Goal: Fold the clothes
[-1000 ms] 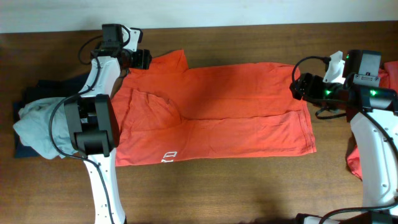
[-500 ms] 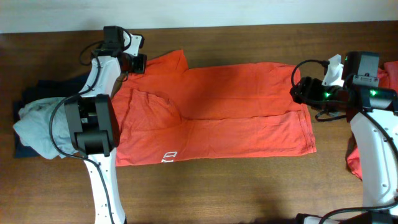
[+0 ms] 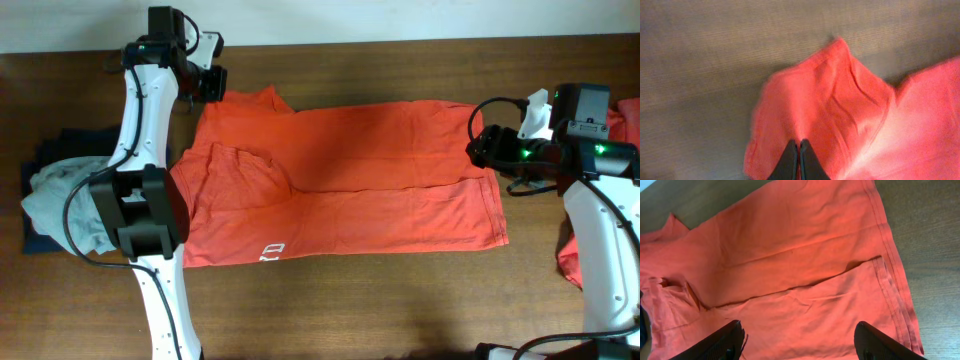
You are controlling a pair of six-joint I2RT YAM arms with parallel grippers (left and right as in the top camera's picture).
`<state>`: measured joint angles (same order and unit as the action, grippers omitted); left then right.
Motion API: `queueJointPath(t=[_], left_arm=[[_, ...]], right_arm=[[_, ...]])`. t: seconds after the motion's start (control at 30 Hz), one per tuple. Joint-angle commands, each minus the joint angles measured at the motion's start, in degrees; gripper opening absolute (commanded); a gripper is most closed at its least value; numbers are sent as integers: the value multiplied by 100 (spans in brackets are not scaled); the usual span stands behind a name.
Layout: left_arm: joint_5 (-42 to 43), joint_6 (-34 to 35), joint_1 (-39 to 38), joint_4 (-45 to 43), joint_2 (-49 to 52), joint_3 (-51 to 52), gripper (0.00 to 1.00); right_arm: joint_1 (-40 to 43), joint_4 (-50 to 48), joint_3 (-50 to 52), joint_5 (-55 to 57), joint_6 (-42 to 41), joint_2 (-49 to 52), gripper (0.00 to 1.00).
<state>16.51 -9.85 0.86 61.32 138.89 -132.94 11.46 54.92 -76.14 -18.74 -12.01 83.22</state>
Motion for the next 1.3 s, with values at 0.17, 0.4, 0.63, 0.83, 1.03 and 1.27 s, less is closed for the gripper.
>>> queueJointPath(t=[0.17, 0.4, 0.63, 0.83, 1.03, 1.27], left_arm=[[66, -9, -190, 1978, -168, -68, 0], [-448, -11, -188, 3029, -168, -66, 1], [-758, -186, -188, 3541, -168, -61, 0], [-756, -184, -195, 3541, -168, -61, 7], [-756, -184, -195, 3464, -168, -61, 11], [-730, -177, -195, 3300, -168, -61, 11]], right_arm=[[-20, -4, -26, 35, -4, 52, 76], [-20, -2, -26, 35, -4, 52, 76], [-20, -2, -26, 35, -4, 52, 76], [-20, -2, -26, 35, -4, 52, 76], [-13, -621, -31, -9, 186, 256, 79], [-20, -2474, -72, -11, 643, 1368, 79]])
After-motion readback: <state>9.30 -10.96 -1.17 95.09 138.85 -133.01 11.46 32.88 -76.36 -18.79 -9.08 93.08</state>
